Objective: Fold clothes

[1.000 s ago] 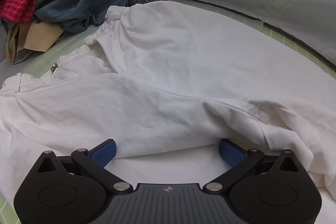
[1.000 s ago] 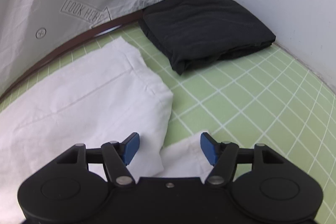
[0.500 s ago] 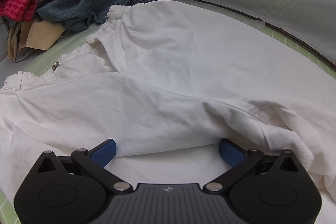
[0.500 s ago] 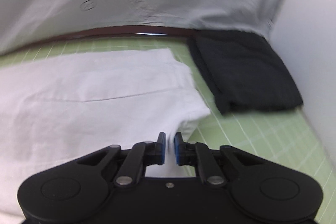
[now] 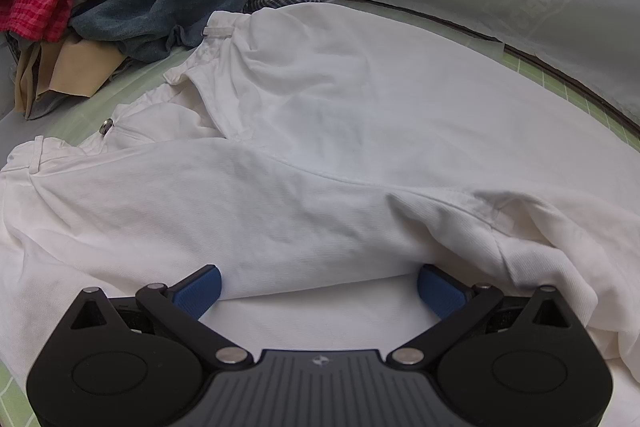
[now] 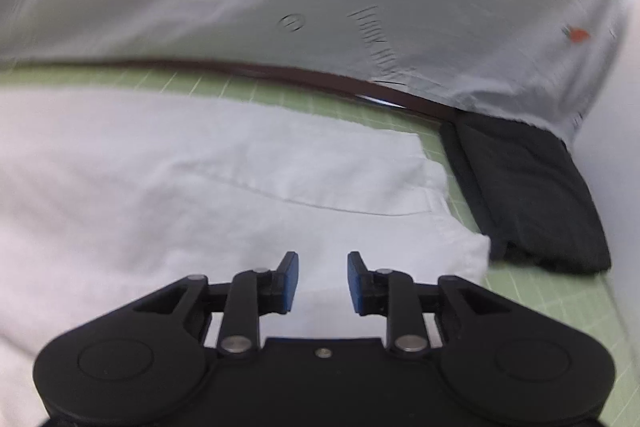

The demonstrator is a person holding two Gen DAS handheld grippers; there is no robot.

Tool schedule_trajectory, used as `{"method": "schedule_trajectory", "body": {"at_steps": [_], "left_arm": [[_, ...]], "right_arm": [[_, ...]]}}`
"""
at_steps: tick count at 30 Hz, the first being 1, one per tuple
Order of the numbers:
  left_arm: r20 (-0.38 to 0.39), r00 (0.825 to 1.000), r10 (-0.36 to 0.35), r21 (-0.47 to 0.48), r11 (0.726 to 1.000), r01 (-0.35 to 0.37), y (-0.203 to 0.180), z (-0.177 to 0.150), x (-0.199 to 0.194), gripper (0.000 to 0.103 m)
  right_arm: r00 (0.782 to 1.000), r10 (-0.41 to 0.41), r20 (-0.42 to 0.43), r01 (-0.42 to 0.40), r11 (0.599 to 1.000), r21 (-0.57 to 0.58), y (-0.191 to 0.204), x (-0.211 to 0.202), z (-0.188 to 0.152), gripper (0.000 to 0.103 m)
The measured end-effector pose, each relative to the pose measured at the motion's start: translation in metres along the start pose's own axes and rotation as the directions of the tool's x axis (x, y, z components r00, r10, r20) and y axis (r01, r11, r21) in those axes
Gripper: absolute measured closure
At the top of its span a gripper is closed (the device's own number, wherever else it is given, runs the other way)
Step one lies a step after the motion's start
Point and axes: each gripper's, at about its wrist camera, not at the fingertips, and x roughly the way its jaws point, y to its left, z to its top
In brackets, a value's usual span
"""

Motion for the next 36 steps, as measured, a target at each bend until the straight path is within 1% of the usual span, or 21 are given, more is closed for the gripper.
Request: {"method": "schedule_trajectory", "body": {"at_steps": [1, 3, 4, 5, 6, 8, 10, 12, 15, 19, 22, 23, 24, 26, 28, 29, 30, 31, 32, 34, 36], "left_arm": [[0.000, 1.000, 0.000, 0.000, 1.000, 0.000, 0.000, 0.000, 0.000, 0.000], [0.001, 1.000, 0.000, 0.000, 1.000, 0.000, 0.000, 0.000, 0.000, 0.000], [0.001, 1.000, 0.000, -0.001, 1.000, 0.000, 0.000, 0.000, 0.000, 0.000], [0.002, 1.000, 0.001, -0.001, 1.000, -0.001, 0.000, 0.000, 0.000, 0.000], [0.002, 1.000, 0.001, -0.002, 1.000, -0.001, 0.000, 0.000, 0.000, 0.000], [0.003, 1.000, 0.002, -0.003, 1.000, -0.002, 0.000, 0.000, 0.000, 0.000], [0.004, 1.000, 0.002, -0.004, 1.000, -0.002, 0.000, -0.001, 0.000, 0.000], [0.005, 1.000, 0.002, -0.004, 1.000, -0.002, 0.000, 0.000, 0.000, 0.000], [0.005, 1.000, 0.004, -0.005, 1.000, -0.004, 0.000, 0.000, 0.000, 0.000], [0.007, 1.000, 0.005, -0.007, 1.000, -0.005, 0.000, -0.001, -0.001, 0.000], [0.008, 1.000, 0.004, -0.006, 1.000, -0.004, 0.000, -0.001, -0.001, 0.000], [0.008, 1.000, 0.004, -0.006, 1.000, -0.004, 0.000, -0.001, -0.001, 0.000], [0.009, 1.000, 0.004, -0.006, 1.000, -0.004, 0.000, -0.001, -0.001, 0.000], [0.012, 1.000, 0.004, -0.006, 1.000, -0.004, 0.001, -0.002, -0.001, 0.000], [0.018, 1.000, 0.005, -0.009, 1.000, -0.005, 0.000, -0.003, -0.001, 0.000], [0.022, 1.000, 0.007, -0.010, 1.000, -0.006, 0.000, -0.003, -0.001, 0.000], [0.026, 1.000, 0.008, -0.012, 1.000, -0.008, 0.000, -0.004, -0.001, 0.000], [0.029, 1.000, 0.010, -0.014, 1.000, -0.009, -0.001, -0.004, -0.001, 0.000], [0.030, 0.999, 0.012, -0.016, 1.000, -0.012, -0.001, -0.004, -0.001, 0.000], [0.029, 0.999, 0.017, -0.022, 1.000, -0.017, -0.002, -0.004, -0.002, 0.000], [0.020, 1.000, 0.021, -0.026, 0.999, -0.021, -0.002, -0.003, -0.002, 0.000]], "right_arm": [[1.000, -0.017, 0.021, 0.015, 0.997, 0.079, -0.012, -0.007, 0.002, 0.066], [0.995, -0.092, 0.045, 0.081, 0.978, 0.191, -0.035, -0.017, 0.005, 0.062], [0.990, -0.136, 0.041, 0.123, 0.965, 0.230, -0.047, -0.019, 0.005, 0.061], [0.984, -0.176, 0.025, 0.164, 0.952, 0.258, -0.059, -0.020, 0.003, 0.057], [0.979, -0.206, 0.000, 0.199, 0.943, 0.266, -0.068, -0.019, 0.000, 0.055], [0.970, -0.240, -0.046, 0.243, 0.940, 0.238, -0.078, -0.014, -0.008, 0.052], [0.965, -0.246, -0.088, 0.259, 0.947, 0.192, -0.081, -0.012, -0.018, 0.044], [0.963, -0.241, -0.124, 0.259, 0.952, 0.160, -0.078, -0.010, -0.030, 0.033], [0.967, -0.200, -0.160, 0.223, 0.964, 0.146, -0.066, -0.010, -0.046, 0.024], [0.967, -0.186, -0.177, 0.203, 0.975, 0.089, -0.050, 0.000, -0.050, 0.020], [0.962, -0.228, -0.150, 0.238, 0.970, 0.054, -0.053, 0.009, -0.041, 0.020], [0.953, -0.274, -0.131, 0.282, 0.958, 0.051, -0.058, 0.009, -0.037, 0.021], [0.934, -0.340, -0.112, 0.347, 0.936, 0.058, -0.068, 0.007, -0.033, 0.022], [0.884, -0.459, -0.089, 0.466, 0.881, 0.081, -0.089, 0.004, -0.026, 0.022], [0.832, -0.543, -0.119, 0.555, 0.824, 0.119, -0.118, 0.001, -0.025, 0.022], [0.812, -0.567, -0.141, 0.583, 0.801, 0.138, -0.132, -0.001, -0.027, 0.022], [0.801, -0.577, -0.161, 0.598, 0.784, 0.163, -0.143, -0.004, -0.031, 0.022], [0.794, -0.581, -0.180, 0.608, 0.771, 0.192, -0.153, -0.009, -0.036, 0.022], [0.794, -0.576, -0.196, 0.608, 0.764, 0.216, -0.159, -0.013, -0.041, 0.022], [0.805, -0.552, -0.218, 0.593, 0.764, 0.256, -0.163, -0.022, -0.052, 0.021], [0.826, -0.513, -0.233, 0.562, 0.781, 0.273, -0.158, -0.027, -0.062, 0.014]]}}
